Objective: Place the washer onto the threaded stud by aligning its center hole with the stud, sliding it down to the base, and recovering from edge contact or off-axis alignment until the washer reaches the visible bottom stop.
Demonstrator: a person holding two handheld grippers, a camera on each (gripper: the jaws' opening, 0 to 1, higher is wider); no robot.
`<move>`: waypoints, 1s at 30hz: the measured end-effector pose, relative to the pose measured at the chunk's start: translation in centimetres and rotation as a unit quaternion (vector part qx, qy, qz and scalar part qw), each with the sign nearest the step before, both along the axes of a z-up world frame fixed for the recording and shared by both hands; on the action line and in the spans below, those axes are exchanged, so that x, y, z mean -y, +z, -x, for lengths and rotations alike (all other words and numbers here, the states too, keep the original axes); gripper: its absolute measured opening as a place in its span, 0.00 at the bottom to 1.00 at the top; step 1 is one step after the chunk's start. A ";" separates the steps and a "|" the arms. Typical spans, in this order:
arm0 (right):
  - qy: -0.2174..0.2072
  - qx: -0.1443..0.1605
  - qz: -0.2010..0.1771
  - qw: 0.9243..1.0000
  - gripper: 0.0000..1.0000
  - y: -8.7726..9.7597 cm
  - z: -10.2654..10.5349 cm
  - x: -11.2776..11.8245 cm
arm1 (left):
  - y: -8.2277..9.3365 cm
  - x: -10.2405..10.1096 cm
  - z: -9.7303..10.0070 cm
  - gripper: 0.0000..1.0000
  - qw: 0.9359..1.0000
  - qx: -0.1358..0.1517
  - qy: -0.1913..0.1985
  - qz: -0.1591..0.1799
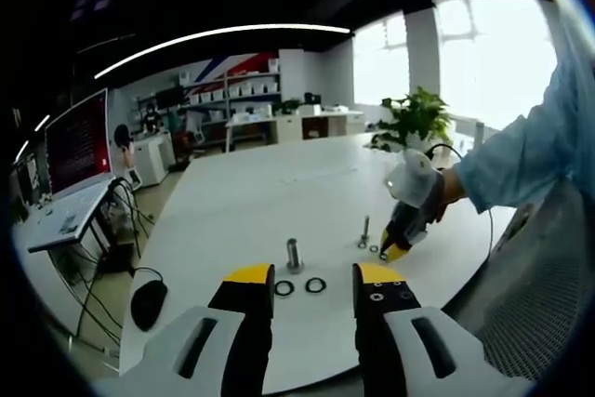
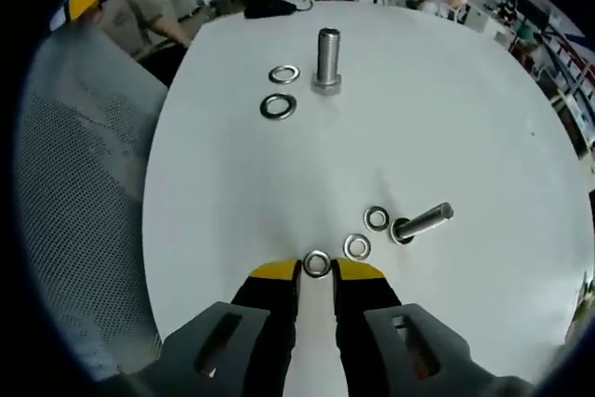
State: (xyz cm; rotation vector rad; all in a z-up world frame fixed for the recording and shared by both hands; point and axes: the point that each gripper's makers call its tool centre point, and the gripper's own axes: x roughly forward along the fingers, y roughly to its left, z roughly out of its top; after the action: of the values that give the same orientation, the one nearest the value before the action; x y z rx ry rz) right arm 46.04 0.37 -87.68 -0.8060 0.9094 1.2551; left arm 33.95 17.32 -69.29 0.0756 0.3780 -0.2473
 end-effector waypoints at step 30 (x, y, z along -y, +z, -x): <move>-0.011 0.015 0.002 1.000 0.15 0.5 -0.5 0.6 | 0.0 0.2 0.0 0.32 1.000 -0.004 -0.002 0.000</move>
State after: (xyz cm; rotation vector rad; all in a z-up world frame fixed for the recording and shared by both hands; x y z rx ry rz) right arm 46.53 -0.23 -87.18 -0.8141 0.8948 1.2196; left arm 33.95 17.16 -69.33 0.0746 0.3860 -0.2512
